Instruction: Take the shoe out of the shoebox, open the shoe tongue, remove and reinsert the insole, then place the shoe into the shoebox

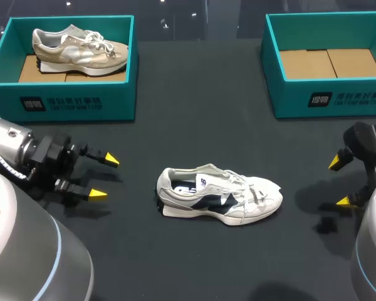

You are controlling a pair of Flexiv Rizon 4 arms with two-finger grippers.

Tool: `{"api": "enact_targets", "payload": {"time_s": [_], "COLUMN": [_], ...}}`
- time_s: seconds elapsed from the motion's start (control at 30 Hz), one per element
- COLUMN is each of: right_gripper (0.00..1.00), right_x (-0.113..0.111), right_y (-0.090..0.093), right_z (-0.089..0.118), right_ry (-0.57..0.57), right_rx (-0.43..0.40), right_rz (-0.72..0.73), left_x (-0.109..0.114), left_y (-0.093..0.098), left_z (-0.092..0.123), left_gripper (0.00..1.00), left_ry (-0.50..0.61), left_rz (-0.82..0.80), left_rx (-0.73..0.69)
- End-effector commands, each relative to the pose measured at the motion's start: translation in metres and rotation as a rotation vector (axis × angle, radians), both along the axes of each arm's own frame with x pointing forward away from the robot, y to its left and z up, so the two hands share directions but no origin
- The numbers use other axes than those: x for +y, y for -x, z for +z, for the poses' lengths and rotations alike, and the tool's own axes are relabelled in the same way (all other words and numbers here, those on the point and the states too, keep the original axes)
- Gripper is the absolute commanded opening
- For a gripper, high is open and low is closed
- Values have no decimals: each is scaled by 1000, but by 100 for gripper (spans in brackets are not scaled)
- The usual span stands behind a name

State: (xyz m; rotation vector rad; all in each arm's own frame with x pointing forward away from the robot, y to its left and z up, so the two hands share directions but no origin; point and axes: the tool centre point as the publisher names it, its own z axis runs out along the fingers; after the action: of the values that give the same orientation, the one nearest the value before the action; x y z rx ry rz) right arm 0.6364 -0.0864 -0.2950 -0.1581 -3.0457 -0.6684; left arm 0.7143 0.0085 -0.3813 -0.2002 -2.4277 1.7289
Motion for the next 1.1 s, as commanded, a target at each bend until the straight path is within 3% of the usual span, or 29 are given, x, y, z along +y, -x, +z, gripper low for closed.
{"api": "enact_targets", "payload": {"time_s": [0.03, 0.47, 1.1], "right_gripper": [100, 100, 100], "right_x": [1, 1, 1], "right_y": [2, 2, 2], "right_z": [0, 0, 0], "right_ry": [4, 4, 4], "right_rx": [-2, -2, -2], "right_rz": [-2, -2, -2], "left_x": [0, -13, -60], "left_y": [5, 16, 16], "left_z": [0, -9, -19], "left_gripper": [100, 100, 100], "left_ry": [-2, -2, 25], "left_rz": [15, 48, 103], "left_rx": [-5, -4, -8]}}
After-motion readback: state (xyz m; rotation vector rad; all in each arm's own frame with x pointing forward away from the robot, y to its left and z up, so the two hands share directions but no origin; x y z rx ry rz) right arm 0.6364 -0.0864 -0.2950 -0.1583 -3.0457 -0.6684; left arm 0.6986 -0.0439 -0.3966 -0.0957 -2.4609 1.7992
